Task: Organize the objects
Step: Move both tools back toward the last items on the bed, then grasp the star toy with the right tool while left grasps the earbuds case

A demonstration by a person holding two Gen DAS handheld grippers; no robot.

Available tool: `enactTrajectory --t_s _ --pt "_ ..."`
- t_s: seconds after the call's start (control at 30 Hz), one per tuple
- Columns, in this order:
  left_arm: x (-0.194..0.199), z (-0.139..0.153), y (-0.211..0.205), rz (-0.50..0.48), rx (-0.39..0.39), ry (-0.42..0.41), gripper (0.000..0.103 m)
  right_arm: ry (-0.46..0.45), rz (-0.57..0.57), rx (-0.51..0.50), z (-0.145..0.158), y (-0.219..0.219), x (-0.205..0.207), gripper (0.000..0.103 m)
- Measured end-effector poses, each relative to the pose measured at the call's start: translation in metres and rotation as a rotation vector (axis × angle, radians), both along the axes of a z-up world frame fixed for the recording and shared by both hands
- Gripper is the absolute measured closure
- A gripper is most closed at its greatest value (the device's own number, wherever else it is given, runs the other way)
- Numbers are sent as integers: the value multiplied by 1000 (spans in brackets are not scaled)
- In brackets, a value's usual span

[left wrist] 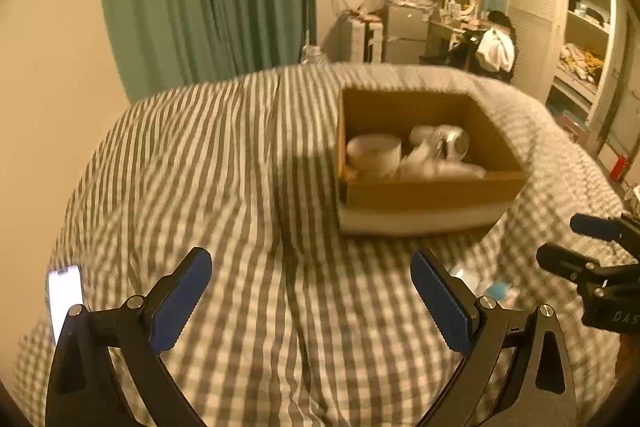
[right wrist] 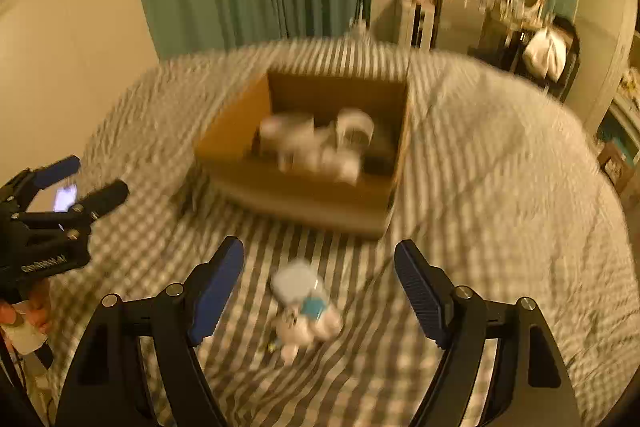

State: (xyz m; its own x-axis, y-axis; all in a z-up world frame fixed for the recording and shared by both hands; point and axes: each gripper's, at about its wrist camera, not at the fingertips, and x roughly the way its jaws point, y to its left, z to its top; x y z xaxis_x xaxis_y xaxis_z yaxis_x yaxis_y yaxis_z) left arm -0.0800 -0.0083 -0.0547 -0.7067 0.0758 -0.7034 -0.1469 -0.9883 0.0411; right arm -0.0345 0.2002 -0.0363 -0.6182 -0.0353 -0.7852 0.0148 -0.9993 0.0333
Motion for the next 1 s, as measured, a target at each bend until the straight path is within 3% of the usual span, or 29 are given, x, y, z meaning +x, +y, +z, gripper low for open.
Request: enactTrajectory --t_s 0.1,0.27,0.47,0.57,0.67,0.7,0.87,1.0 --pt "-2 -38 3 37 -29 -26 1 -77 1 -1 -37 -3 -3 25" --pt "-9 -84 8 2 -15 -134 1 -205 15 24 -90 -12 -16 25" --pt "-7 -93 13 -26 -36 -142 1 -295 41 125 -119 -31 -24 25" --pt "-4 -93 8 -16 -22 -150 1 -316 51 162 -125 -35 -23 26" --pt "-4 -99 3 -1 -10 -173 1 -311 50 180 -124 -35 -19 40" --pt "-4 -99 2 1 -10 -176 1 -299 49 171 -122 -34 -17 39" --pt "6 -93 5 0 -15 -158 1 -215 45 125 -101 -26 0 40" --pt "10 -89 18 -11 -36 -160 1 -107 28 32 -66 -9 18 40"
